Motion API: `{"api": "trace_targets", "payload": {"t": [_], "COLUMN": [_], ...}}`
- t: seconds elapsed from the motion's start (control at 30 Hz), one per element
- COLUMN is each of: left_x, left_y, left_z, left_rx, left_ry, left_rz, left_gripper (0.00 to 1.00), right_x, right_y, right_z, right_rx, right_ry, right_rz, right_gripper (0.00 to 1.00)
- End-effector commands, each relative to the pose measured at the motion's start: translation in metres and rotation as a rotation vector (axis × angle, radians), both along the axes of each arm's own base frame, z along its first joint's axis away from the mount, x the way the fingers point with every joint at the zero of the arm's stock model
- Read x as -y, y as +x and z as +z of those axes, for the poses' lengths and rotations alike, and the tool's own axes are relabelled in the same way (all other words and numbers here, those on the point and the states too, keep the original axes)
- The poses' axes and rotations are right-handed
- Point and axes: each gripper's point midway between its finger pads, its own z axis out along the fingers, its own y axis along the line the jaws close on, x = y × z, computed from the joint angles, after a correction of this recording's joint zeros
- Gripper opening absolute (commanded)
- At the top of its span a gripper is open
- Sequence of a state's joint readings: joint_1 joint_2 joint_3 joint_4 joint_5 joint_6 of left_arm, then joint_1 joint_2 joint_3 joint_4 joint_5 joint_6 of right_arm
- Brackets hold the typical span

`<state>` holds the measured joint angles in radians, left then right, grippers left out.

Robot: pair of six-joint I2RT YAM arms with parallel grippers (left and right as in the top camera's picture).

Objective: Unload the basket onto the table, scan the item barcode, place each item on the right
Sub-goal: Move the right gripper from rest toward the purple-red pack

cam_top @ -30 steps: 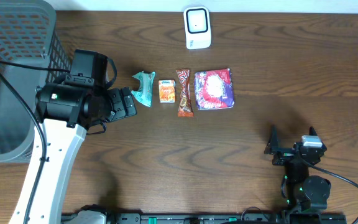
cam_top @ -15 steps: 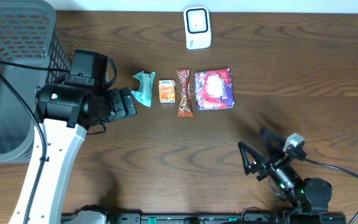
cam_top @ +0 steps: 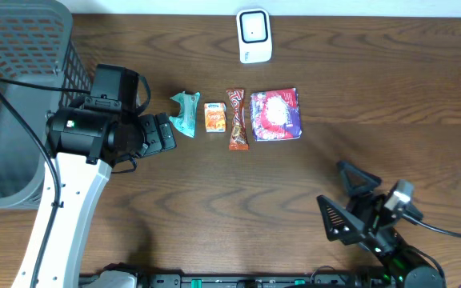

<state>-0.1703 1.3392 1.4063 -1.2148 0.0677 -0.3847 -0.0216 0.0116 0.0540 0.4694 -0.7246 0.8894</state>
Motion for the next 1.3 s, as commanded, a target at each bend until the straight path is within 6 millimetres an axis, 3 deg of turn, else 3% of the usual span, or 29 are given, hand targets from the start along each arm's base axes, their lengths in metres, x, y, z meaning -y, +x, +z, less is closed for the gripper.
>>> {"api": "trace_targets", "payload": {"t": [0.0, 0.1, 0.17, 0.3, 0.5, 0.63, 0.83, 1.07, 1.27], "left_x": [-0.004, -0.004, -0.004, -0.004, -0.004, -0.004, -0.004, -0.004, -0.004], "left_y": [0.000, 0.000, 0.000, 0.000, 0.000, 0.000, 0.000, 0.000, 0.000], "left_z": [-0.003, -0.003, -0.003, -0.003, -0.003, -0.003, -0.003, -0.003, -0.003], "left_rx": [-0.010, -0.010, -0.010, -0.010, -0.010, -0.010, -0.010, -0.010, -0.010], "left_ry": [0.021, 0.021, 0.021, 0.021, 0.021, 0.021, 0.021, 0.021, 0.021], "left_rz": [0.000, 0.000, 0.000, 0.000, 0.000, 0.000, 0.000, 0.000, 0.000], "left_gripper": [0.98, 0.98, 0.98, 0.98, 0.98, 0.98, 0.98, 0.98, 0.98], "right_x": [0.010, 0.009, 0.009, 0.010, 0.010, 0.008, -0.015, -0.015, -0.015], "right_y": [-0.012, -0.014, -0.001, 0.024, 0.056, 0.066, 0.088, 0.115, 0.126], "right_z": [0.049, 0.075, 0.085, 0.080, 0.054, 0.018, -0.011, -0.047, -0.065], "right_rx": [0.125, 0.173, 0.119, -0.043, -0.388, -0.706, -0.868, -1.083, -1.153], "right_ry": [0.004, -0.090, -0.219, -0.419, -0.620, -0.653, -0.551, -0.452, -0.433], "right_rz": [-0.086, -0.140, -0.189, -0.205, -0.101, 0.029, 0.263, 0.282, 0.293], "right_gripper": [0.99, 0.99, 0.99, 0.99, 0.99, 0.99, 0.99, 0.99, 0.99]}}
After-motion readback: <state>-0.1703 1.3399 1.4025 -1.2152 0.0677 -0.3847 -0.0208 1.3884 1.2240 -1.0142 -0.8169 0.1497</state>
